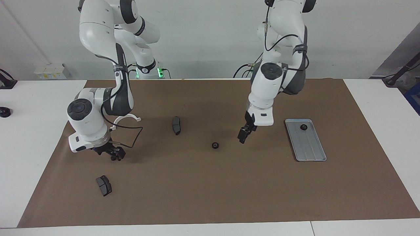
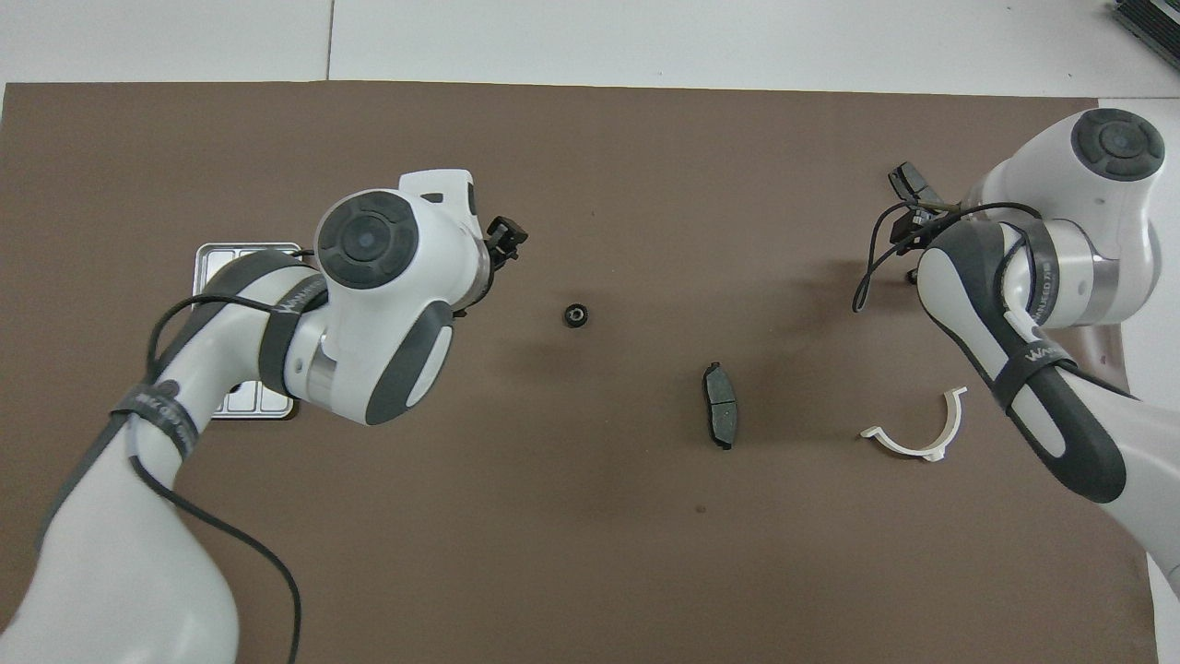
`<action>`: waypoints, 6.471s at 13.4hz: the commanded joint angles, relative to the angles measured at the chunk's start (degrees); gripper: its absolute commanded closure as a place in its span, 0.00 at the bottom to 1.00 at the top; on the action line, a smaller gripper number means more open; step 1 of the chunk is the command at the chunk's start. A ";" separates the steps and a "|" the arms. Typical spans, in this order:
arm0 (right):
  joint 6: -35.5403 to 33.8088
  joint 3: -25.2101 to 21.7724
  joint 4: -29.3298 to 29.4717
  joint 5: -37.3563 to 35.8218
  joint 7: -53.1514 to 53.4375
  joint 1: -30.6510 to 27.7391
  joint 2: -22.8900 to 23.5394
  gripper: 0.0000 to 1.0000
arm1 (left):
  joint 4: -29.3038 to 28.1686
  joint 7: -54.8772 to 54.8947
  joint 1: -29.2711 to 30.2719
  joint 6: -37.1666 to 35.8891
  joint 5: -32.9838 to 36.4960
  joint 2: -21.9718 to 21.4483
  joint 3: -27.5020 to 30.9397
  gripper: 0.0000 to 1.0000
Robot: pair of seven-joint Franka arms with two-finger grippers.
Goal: Place bearing gear from tray to pile
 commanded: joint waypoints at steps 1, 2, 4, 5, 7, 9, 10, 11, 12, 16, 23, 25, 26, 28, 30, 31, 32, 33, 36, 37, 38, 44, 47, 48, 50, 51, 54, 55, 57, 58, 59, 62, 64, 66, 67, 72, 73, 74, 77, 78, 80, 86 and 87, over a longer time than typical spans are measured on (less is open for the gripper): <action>3.79 0.06 -1.62 1.04 3.47 6.70 -1.56 0.00 | -2.13 9.40 8.09 -6.41 0.30 -3.15 -0.61 0.00; 5.81 0.06 -1.79 1.04 8.36 10.39 -1.56 0.00 | -3.09 10.48 11.17 -7.22 0.30 -3.59 -0.61 0.00; 9.24 0.06 -2.06 0.95 12.01 16.19 -1.56 0.00 | -7.47 15.20 16.88 -4.78 0.30 -5.08 -0.61 0.00; 10.48 0.06 -2.23 0.95 11.84 18.49 -1.56 0.00 | -10.71 20.10 19.61 -2.15 0.30 -6.22 -0.61 0.00; 11.10 0.15 -3.02 1.04 12.19 22.45 -1.73 0.00 | -18.79 28.64 24.01 5.13 0.30 -8.85 -0.61 0.00; 13.63 0.15 -4.42 1.04 12.63 25.96 -1.56 0.00 | -25.74 32.18 26.14 11.81 0.30 -10.79 -0.61 0.00; 16.96 0.15 -5.56 1.04 14.37 27.89 -0.77 0.00 | -27.95 32.54 26.14 14.89 0.30 -10.97 -0.61 0.00; 19.60 0.06 -5.83 1.04 17.09 30.26 0.80 0.00 | -29.19 32.46 26.14 16.40 0.30 -10.89 -0.61 0.00; 20.32 0.06 -5.84 0.60 17.81 31.59 1.77 0.00 | -30.07 32.55 26.31 16.68 0.30 -10.88 -0.61 0.12; 19.72 -0.03 -5.92 -0.11 16.94 35.11 1.70 0.00 | -31.57 33.07 27.02 16.86 0.30 -10.88 -0.70 0.27; 20.68 0.06 -6.63 -4.76 12.38 35.91 2.13 0.09 | -32.10 35.97 27.11 18.70 0.30 -10.01 -0.70 0.43; 22.95 0.06 -6.45 -4.76 11.75 35.91 2.75 0.16 | -32.19 35.89 27.02 19.06 0.30 -9.92 -0.70 0.50; 23.84 0.06 -5.93 -4.76 12.27 36.35 3.45 0.19 | -32.19 35.97 27.02 19.23 0.30 -9.92 -0.61 0.50; 24.37 -0.03 -5.40 -4.85 12.28 36.70 4.60 0.21 | -32.19 36.15 27.02 19.58 0.30 -9.83 -0.70 0.50; 24.46 -0.03 -5.40 -4.85 12.45 36.18 4.60 0.21 | -32.19 36.85 27.11 19.84 0.30 -9.83 -0.61 0.50; 24.90 -0.03 -5.31 -4.77 12.54 35.91 4.77 0.21 | -32.19 37.72 27.11 19.93 0.30 -9.74 -0.61 0.50; 25.51 -0.03 -5.31 -4.59 12.54 35.48 4.86 0.22 | -32.28 37.99 27.19 19.93 0.30 -9.31 -0.61 0.50; 25.69 -0.03 -5.22 -4.50 12.63 35.30 4.86 0.27 | -32.28 38.08 27.20 19.85 0.30 -9.30 -0.61 0.50; 25.78 -0.03 -4.96 -4.59 13.86 35.30 4.95 0.41 | -32.54 38.00 28.16 19.85 0.30 -9.30 -0.70 0.50; 26.13 -0.03 -5.04 -4.50 13.86 35.38 5.03 0.41 | -32.54 37.82 28.16 19.85 0.30 -9.30 -0.70 0.53; 26.48 -0.03 -4.96 -4.50 14.30 35.56 5.04 0.44 | -32.54 37.56 28.16 19.93 0.30 -9.30 -0.70 0.66; 26.57 -0.03 -5.22 -4.59 15.00 35.91 5.04 0.56 | -30.88 37.03 27.55 18.71 0.22 -9.13 -0.70 1.00; 26.57 -0.03 -5.22 -4.59 15.00 35.82 5.04 0.66 | -22.47 36.85 26.93 8.12 0.22 -9.56 -1.40 1.00; 26.57 -0.03 -5.31 -4.59 15.00 35.82 5.04 0.68 | -18.69 36.77 25.45 3.81 0.22 -9.83 -1.40 1.00; 26.57 -0.03 -5.40 -4.59 15.00 35.82 5.04 0.74 | -12.44 36.68 23.69 -2.27 0.22 -9.48 -1.40 1.00; 26.57 -0.03 -5.48 -4.59 15.00 35.74 5.04 0.77 | -10.24 36.68 22.46 -4.30 0.22 -9.39 -1.40 1.00; 25.87 -0.03 -4.87 -4.59 14.74 35.30 4.95 0.89 | -4.79 33.53 18.42 -8.53 0.13 -9.48 -1.49 1.00; 25.35 -0.03 -4.17 -4.59 14.48 35.12 4.95 0.92 | -2.42 31.08 16.84 -10.46 -0.31 -9.22 -1.49 1.00; 22.02 -0.03 -1.72 -4.59 14.22 32.67 4.86 0.94 | -0.46 26.60 12.98 -11.19 -0.75 -8.60 -1.58 1.00; 21.13 -0.03 -1.01 -4.59 14.13 31.35 4.86 0.94 | -1.24 23.44 10.61 -8.48 -1.27 -8.60 -1.58 1.00; 21.12 -0.03 -1.00 -4.59 13.78 29.60 4.95 0.94 | -2.47 20.10 8.50 -5.24 -1.45 -8.60 -1.66 1.00; 21.21 0.06 -1.00 -4.06 8.43 21.79 5.30 0.94 | -8.53 8.15 -1.26 8.99 -1.81 -8.07 -1.58 1.00; 21.39 0.06 -1.09 -4.06 4.04 16.17 5.65 0.94 | -8.81 5.31 -3.91 12.80 -2.07 -6.94 -1.66 1.00; 21.65 0.06 -0.92 -3.97 0.87 11.50 6.18 0.94 | -7.94 -2.12 -8.73 19.98 -2.95 -1.86 -1.49 1.00; 21.74 0.15 -0.74 -4.06 0.59 9.82 6.44 0.94 | -6.45 -7.39 -10.93 23.24 -2.69 1.65 -1.31 1.00; 21.74 0.06 -0.21 -3.97 -3.09 4.98 6.79 0.94 | -4.22 -21.41 -14.63 32.75 -0.40 10.73 -1.14 0.57; 21.74 0.06 -0.21 -3.97 -3.80 4.45 6.79 0.94 | -4.94 -21.94 -14.73 35.64 -0.40 11.87 -1.14 0.47; 21.74 0.06 -0.21 -3.97 -3.80 4.45 6.79 0.94 | -5.29 -23.86 -14.82 36.62 -0.40 11.97 -1.14 0.42; 21.56 0.06 -0.21 -3.89 -3.72 5.06 6.79 0.40 | -5.39 -24.67 -14.64 36.55 -0.14 12.14 -0.88 0.00; 21.48 0.15 -0.30 -3.89 -3.45 5.41 6.79 0.26 | -4.34 -24.58 -14.29 34.81 -0.14 12.06 -0.79 0.00; 21.39 1.46 -0.21 -3.89 -2.93 6.20 6.71 0.21 | -2.49 -24.49 -13.68 28.40 -0.05 10.57 -0.52 0.00; 22.26 2.96 0.32 -2.92 7.86 18.04 6.44 0.22 | -4.06 2.24 -4.82 10.82 1.89 -1.38 1.24 0.00; 22.27 2.96 0.23 -3.01 9.89 20.85 6.44 0.22 | -4.33 9.10 -2.27 8.71 1.89 -2.70 1.15 0.00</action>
